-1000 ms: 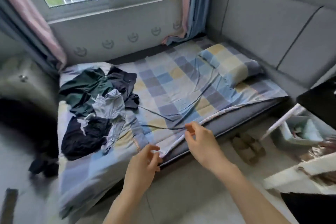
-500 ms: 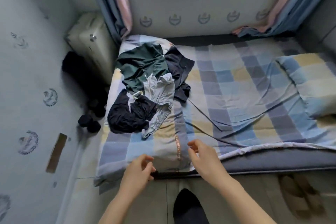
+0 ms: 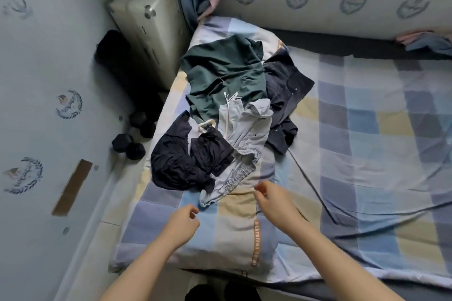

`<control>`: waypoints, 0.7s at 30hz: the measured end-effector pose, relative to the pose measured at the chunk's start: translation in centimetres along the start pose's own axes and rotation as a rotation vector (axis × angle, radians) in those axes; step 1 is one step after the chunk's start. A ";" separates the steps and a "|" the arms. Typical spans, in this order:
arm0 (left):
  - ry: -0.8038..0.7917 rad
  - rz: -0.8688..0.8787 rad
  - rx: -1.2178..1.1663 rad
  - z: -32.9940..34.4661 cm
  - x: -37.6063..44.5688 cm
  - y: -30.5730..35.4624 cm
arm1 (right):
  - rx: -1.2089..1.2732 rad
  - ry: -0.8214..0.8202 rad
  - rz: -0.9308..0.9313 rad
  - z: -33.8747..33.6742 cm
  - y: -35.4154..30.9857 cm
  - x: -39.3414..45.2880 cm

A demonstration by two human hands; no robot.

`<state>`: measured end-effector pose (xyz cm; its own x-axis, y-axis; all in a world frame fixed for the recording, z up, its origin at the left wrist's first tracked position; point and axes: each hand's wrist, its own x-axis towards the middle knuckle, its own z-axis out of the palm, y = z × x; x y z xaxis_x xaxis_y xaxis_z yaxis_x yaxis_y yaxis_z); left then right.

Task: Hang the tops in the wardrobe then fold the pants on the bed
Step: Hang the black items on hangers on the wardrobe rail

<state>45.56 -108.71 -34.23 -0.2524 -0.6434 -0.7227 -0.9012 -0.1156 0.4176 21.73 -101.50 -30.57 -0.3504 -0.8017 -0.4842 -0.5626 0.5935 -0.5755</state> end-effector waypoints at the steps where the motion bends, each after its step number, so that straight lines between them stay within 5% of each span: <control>1: -0.010 -0.020 0.018 -0.1 2.6 -0.5 | -0.009 -0.019 0.004 1.1 0.1 2.5; 5: -0.006 -0.091 0.012 -0.6 11.8 -2.5 | -0.037 -0.080 0.030 6.4 0.6 11.2; 12: 0.144 -0.340 -0.376 0.6 24.0 -8.5 | -0.065 -0.173 0.159 19.0 2.1 22.6; 17: 0.297 -0.528 -0.724 1.1 29.2 -13.0 | -0.034 -0.247 0.232 26.3 2.8 25.5; 21: 0.303 -0.567 -0.648 1.1 31.0 -14.7 | -0.077 -0.286 0.120 27.5 1.6 23.8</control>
<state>50.60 -126.16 -63.37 0.3536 -0.5211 -0.7769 -0.4644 -0.8187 0.3377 33.06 -117.70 -61.16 -0.1991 -0.6674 -0.7176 -0.5890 0.6667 -0.4567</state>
